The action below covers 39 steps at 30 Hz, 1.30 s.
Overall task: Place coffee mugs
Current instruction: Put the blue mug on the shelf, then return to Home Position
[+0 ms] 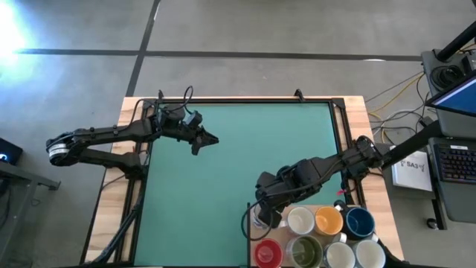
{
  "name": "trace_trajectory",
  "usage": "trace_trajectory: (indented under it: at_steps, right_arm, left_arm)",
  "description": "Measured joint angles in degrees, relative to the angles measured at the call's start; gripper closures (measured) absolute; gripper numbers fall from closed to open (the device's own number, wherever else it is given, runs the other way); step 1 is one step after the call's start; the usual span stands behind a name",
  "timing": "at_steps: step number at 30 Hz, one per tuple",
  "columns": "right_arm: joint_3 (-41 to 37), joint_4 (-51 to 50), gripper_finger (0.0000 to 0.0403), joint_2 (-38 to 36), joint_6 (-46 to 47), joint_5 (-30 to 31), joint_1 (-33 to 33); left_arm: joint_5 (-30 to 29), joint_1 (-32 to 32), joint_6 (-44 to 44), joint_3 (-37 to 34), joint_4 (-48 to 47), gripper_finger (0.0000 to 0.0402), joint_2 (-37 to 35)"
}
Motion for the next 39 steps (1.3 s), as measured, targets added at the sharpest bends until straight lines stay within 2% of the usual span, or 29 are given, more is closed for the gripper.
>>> trace_trajectory:
  at_steps: [14, 23, 27, 31, 39]
  right_arm:
    - [0.3, 0.6, 0.0385, 0.1, 2.4, 0.2, 2.7]
    - [0.3, 2.9, 0.0312, -0.1, 0.7, 0.2, 2.8]
    - [0.3, 2.9, 0.0294, -1.3, -2.5, 0.9, 2.8]
    - [0.3, 2.9, 0.029, -2.9, -8.6, 6.4, 2.8]
    - [-1.7, 1.0, 0.0289, -8.8, -18.3, 22.1, 2.5]
  left_arm:
    - [0.0, 0.0, 0.0, 0.0, -1.2, 0.0352, 0.0]
    - [0.0, 0.0, 0.0, 0.0, -1.3, 0.0352, 0.0]
    - [0.2, 0.0, 0.0, 0.0, -1.3, 0.0352, 0.0]
    - [0.3, 0.0, -0.4, 0.0, -1.4, 0.0352, 0.0]
    - [0.3, -0.1, -0.5, 0.0, -1.4, 0.0352, -0.7]
